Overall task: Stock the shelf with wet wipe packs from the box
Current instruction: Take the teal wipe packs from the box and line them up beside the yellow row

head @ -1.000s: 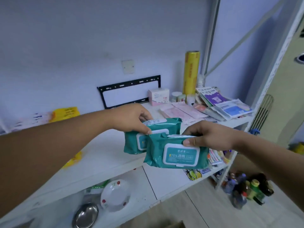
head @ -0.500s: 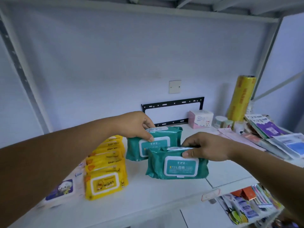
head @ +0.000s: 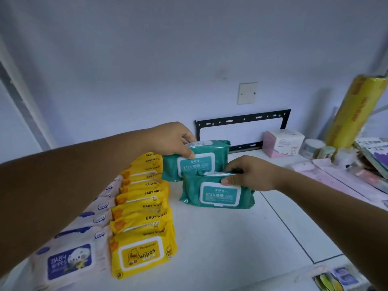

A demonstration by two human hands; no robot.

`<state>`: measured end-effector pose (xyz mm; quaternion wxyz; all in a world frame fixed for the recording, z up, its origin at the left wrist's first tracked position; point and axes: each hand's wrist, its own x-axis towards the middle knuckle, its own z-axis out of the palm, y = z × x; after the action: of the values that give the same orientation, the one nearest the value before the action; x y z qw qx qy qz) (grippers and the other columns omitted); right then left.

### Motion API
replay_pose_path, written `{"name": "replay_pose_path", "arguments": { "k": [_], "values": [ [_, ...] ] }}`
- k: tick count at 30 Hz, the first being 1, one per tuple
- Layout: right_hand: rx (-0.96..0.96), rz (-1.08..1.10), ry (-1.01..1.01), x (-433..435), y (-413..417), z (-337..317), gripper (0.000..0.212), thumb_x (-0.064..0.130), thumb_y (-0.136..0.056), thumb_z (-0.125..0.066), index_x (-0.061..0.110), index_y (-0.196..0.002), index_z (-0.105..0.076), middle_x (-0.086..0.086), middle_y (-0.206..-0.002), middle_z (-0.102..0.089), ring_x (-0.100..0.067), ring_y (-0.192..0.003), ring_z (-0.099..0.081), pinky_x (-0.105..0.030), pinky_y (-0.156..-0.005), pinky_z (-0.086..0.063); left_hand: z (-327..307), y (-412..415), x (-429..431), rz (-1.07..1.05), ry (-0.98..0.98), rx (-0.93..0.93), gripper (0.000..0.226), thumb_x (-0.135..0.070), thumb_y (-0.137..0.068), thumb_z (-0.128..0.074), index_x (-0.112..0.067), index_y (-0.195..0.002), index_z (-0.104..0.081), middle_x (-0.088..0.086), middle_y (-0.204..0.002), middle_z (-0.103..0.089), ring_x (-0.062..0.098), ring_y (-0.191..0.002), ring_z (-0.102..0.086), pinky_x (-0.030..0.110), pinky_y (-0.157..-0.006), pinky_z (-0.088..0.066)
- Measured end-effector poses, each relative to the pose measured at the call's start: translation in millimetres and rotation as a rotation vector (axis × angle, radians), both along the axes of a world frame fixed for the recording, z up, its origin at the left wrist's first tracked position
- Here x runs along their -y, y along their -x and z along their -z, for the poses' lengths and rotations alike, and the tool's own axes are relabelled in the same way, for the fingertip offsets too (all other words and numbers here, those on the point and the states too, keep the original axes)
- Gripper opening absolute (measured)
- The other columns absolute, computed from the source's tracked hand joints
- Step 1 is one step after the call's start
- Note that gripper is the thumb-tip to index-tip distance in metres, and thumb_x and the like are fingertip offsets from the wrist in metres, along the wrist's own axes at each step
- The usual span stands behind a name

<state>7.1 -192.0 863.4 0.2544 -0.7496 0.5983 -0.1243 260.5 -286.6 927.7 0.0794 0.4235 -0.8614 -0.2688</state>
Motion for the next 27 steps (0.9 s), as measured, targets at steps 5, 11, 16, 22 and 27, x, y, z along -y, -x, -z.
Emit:
{"name": "replay_pose_path", "arguments": {
  "k": [5, 11, 16, 22, 27],
  "values": [
    [0.023, -0.021, 0.007, 64.0, 5.1, 16.2, 0.027, 0.05, -0.088, -0.069, 0.026, -0.101, -0.074, 0.01, -0.097, -0.074, -0.007, -0.088, -0.071, -0.035, -0.083, -0.061, 12.6, 8.4, 49.1, -0.076, 0.019, -0.013, 0.034, -0.025, -0.08, -0.083, -0.02, -0.112, -0.074, -0.008, -0.104, -0.077, 0.009, -0.088, -0.075, 0.04, -0.085, -0.062],
    [0.083, -0.054, -0.038, 128.6, 3.9, 37.0, 0.025, 0.044, -0.09, -0.07, 0.025, -0.106, -0.073, 0.012, -0.099, -0.074, -0.005, -0.089, -0.071, -0.023, -0.075, -0.057, 37.2, 18.4, 103.5, -0.134, 0.032, 0.029, 0.036, -0.026, -0.081, -0.082, -0.018, -0.114, -0.073, -0.005, -0.109, -0.076, 0.008, -0.091, -0.072, 0.034, -0.086, -0.059],
    [0.083, -0.114, -0.072, 165.2, -0.9, 62.7, 0.024, 0.041, -0.091, -0.07, 0.025, -0.109, -0.073, 0.011, -0.103, -0.073, -0.007, -0.094, -0.07, -0.025, -0.08, -0.056, 68.7, 25.4, 131.5, -0.161, -0.03, 0.054, 0.036, -0.025, -0.08, -0.083, -0.018, -0.114, -0.074, -0.005, -0.108, -0.077, 0.009, -0.088, -0.073, 0.036, -0.084, -0.06],
    [0.04, -0.207, -0.093, 180.2, -17.8, 92.2, 0.022, 0.044, -0.092, -0.067, 0.027, -0.104, -0.072, 0.01, -0.098, -0.072, -0.006, -0.09, -0.068, -0.028, -0.079, -0.055, 101.7, 21.2, 140.2, -0.155, -0.109, 0.104, 0.037, -0.022, -0.08, -0.083, -0.015, -0.114, -0.073, -0.005, -0.107, -0.076, 0.008, -0.089, -0.072, 0.025, -0.079, -0.056],
    [0.046, -0.231, -0.075, 181.6, -31.1, 103.5, 0.029, 0.045, -0.094, -0.064, 0.022, -0.109, -0.074, 0.007, -0.1, -0.073, -0.009, -0.089, -0.069, -0.028, -0.077, -0.055, 122.3, 13.0, 141.2, -0.166, -0.166, 0.116, 0.035, -0.022, -0.081, -0.082, -0.014, -0.115, -0.073, -0.003, -0.109, -0.076, 0.01, -0.091, -0.071, 0.025, -0.08, -0.055]
  ]
}}
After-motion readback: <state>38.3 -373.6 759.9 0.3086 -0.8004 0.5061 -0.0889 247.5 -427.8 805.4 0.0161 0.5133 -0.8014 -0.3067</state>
